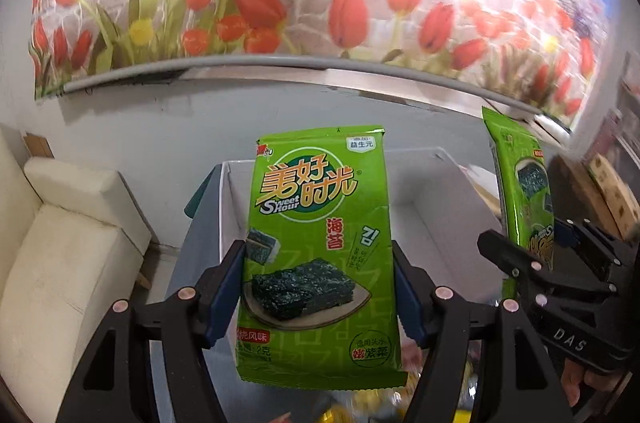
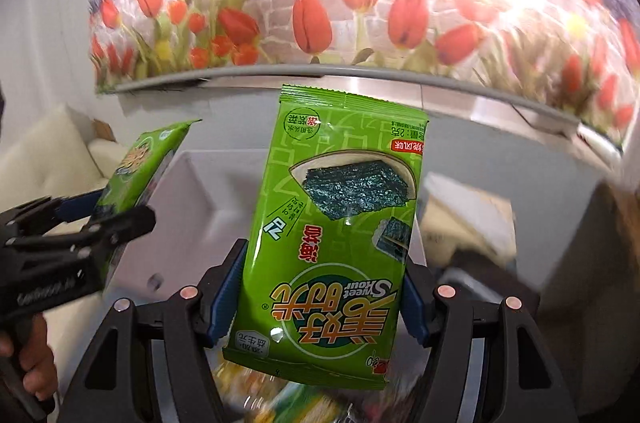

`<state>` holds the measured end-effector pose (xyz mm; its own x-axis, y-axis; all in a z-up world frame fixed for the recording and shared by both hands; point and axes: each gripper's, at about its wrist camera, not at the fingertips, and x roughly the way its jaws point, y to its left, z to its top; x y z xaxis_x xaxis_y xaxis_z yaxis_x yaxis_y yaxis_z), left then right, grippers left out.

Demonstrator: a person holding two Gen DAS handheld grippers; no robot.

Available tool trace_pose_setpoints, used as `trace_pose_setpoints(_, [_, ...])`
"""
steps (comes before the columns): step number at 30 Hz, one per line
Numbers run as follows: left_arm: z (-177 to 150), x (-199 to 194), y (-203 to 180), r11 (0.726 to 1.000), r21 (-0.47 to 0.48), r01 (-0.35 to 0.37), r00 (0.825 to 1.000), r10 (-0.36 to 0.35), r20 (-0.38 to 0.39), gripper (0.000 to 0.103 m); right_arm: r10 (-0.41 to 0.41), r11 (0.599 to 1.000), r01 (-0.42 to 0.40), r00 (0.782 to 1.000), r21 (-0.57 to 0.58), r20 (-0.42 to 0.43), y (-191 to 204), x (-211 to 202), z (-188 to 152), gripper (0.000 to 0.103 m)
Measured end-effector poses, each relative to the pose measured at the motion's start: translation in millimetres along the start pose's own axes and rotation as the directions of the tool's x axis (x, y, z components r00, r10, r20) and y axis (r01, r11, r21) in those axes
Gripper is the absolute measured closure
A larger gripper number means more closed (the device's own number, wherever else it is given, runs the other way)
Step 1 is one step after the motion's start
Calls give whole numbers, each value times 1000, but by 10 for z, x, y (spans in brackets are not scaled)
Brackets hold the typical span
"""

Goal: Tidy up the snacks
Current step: 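Carry both seaweed packets into the white box and open both tools, then grasp the yellow spicy-strip bag with the right tool and lift it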

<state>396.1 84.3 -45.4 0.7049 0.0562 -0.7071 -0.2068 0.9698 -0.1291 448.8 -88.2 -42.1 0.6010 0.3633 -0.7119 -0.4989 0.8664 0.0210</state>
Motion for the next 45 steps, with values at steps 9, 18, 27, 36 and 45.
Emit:
trace_pose_setpoints(9, [58,362,148,1000,16,26,999,-26,-31,0,-78,997,77,995,-32,-57,-64,374,15,0])
trace_pose_setpoints(18, [-91,126,92,997,73,29,1000,-29,8,0,-72,997,73,996,-9,55,-82,-112,-153,0])
trace_pose_setpoints(27, [-566,-608,-195,979,204,-16,995,-4,96,0,-16,1000,17,991,-2,132,138,-1059,-850,0])
trace_pose_setpoints(36, [-1667,-1396,-335,967,230,111,993,-114,0,0,-92,985,91,996,146,-1,167,-1627,-2153,0])
trace_pose_setpoints(45, [-2182,-1737,-320,971,226,80,996,-72,-46,0,-48,998,51,994,27,-103,357,-1478,-2666,0])
